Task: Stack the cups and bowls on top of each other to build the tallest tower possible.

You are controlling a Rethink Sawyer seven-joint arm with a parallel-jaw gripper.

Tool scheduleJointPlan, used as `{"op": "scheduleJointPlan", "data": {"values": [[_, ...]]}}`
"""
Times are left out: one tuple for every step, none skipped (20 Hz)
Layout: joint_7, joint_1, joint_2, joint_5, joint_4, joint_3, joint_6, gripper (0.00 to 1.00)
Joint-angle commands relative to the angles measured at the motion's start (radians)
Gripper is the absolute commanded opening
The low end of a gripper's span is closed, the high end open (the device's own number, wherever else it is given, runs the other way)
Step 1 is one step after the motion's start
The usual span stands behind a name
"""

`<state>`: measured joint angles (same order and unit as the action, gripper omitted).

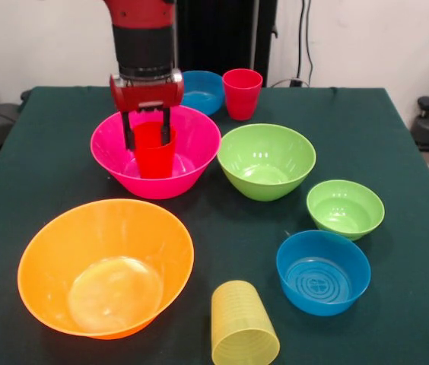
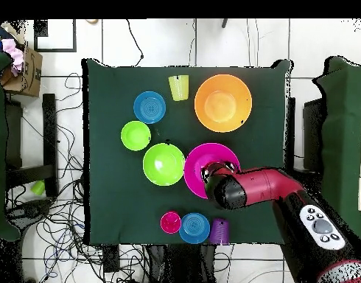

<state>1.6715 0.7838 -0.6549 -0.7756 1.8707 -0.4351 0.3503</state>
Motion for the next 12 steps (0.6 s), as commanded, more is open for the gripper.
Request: {"op": "scheduleJointPlan", "data": {"values": [[-0.222,0.032,-0.212,0.159,0.121,-0.143,0.311,1.0],[-0.223,0.033,-0.22,0.167,0.124,-0.148,0.326,1.0],[-0.221,0.034,-0.222,0.165,0.124,-0.151,0.33,1.0],[-0.219,0.03,-0.223,0.159,0.121,-0.149,0.336,1.0],[-0.217,0.031,-0.225,0.156,0.121,-0.151,0.342,1.0],[-0.216,0.031,-0.227,0.153,0.12,-0.154,0.347,1.0],[-0.214,0.034,-0.229,0.152,0.121,-0.159,0.352,1.0],[-0.213,0.04,-0.23,0.15,0.124,-0.165,0.355,1.0],[-0.203,0.042,-0.228,0.151,0.127,-0.172,0.35,1.0],[-0.194,0.045,-0.227,0.152,0.131,-0.18,0.344,1.0],[-0.184,0.048,-0.225,0.153,0.134,-0.187,0.339,1.0],[-0.139,0.042,-0.193,0.146,0.141,-0.192,0.284,1.0]]}}
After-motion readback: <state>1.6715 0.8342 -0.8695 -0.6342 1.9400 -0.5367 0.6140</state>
